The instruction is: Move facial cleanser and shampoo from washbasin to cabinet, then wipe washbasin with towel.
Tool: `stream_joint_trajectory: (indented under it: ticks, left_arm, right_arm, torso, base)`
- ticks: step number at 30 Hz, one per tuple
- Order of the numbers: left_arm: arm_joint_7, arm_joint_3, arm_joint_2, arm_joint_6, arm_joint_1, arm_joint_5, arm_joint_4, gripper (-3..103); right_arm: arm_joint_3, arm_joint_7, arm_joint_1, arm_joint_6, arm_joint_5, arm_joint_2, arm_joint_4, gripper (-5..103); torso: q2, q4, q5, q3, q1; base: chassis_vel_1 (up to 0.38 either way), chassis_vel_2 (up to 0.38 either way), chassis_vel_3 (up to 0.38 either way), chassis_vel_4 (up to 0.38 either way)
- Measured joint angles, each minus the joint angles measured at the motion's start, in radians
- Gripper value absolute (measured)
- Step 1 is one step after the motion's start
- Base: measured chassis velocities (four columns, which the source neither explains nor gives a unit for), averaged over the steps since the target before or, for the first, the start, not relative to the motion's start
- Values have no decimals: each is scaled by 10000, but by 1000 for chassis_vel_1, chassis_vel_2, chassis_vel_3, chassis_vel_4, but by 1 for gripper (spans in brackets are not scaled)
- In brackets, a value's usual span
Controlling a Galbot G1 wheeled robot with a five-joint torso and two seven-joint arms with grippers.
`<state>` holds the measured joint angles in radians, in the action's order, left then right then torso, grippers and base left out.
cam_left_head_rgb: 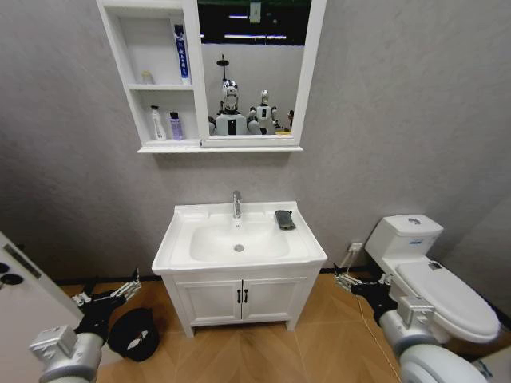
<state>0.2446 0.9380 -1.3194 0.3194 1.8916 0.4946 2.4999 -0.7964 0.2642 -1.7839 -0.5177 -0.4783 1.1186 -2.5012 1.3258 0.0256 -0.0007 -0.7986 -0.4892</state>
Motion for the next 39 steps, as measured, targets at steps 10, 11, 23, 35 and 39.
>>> stream_joint_trajectory:
  ticks: [10,11,23,35,39]
  left_arm:
    - [5,-3,-44,-18,17,-60,2,100]
    - [5,-3,-44,-18,17,-60,2,100]
    - [41,18,-54,-29,-8,-45,2,100]
    - [86,32,-81,-85,-30,15,2,100]
    - [237,-65,-61,-208,-48,-25,2,100]
  right_arm:
    - [417,-64,271,-67,16,-302,7,100]
    - [417,-64,271,-67,16,-302,7,100]
    - [874,-83,434,534,196,-415,10,100]
    - [830,-288,383,256,587,-345,13,100]
    - [827,-289,380,253,587,-341,14,100]
  torso:
    - [2,0,-9,1,1]
    - [2,0,-9,1,1]
    - [5,-1,9,3,6]
    - [-7,-4,10,-6,-16]
    - [-5,-1,7,-3,-9]
  base:
    - [378,-363,-372,358]
    - [336,-368,-345,348]
    - [322,-316,-309,302]
    - [-18,0,7,14]
    - [0,0,0,0]
